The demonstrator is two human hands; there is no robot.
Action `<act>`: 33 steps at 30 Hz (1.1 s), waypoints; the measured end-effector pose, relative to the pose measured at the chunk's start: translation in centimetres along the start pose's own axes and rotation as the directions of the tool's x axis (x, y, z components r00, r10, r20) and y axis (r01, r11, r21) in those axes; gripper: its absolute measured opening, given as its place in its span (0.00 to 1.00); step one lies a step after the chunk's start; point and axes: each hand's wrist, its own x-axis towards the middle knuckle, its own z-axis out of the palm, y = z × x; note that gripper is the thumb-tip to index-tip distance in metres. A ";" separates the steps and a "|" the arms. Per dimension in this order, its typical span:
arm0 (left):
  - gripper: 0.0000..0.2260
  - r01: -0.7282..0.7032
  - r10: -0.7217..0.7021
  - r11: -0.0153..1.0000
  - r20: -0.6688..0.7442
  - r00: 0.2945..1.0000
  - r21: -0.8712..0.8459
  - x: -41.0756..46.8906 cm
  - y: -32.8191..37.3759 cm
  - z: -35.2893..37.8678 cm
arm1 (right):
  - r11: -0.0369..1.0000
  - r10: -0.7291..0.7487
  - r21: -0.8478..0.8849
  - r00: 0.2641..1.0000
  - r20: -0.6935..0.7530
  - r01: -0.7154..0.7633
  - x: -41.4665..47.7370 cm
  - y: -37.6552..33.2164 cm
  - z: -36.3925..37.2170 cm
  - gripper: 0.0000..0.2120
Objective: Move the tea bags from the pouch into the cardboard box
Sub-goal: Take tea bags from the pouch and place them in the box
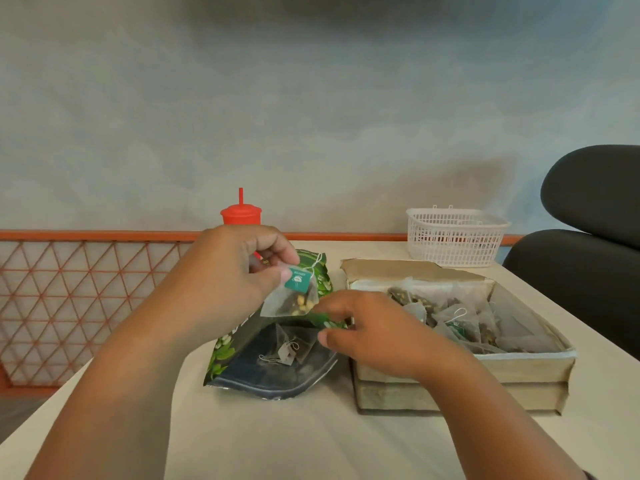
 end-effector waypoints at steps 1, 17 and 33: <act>0.11 -0.006 0.006 1.000 0.001 1.000 -0.024 0.1 0.0 0.1 | 0.995 0.008 0.098 0.999 -0.041 -0.004 0.0 -0.1 -0.2 0.20; 0.09 -0.033 0.033 0.987 -0.006 0.999 -0.156 0.1 0.5 2.4 | 0.867 0.109 0.488 0.918 -0.382 0.100 -0.9 0.2 -3.1 0.05; 0.39 0.052 -0.264 0.868 0.371 0.891 0.493 0.7 -4.2 4.7 | 0.958 0.274 0.037 0.869 -0.413 -0.284 -2.8 5.6 -6.9 0.09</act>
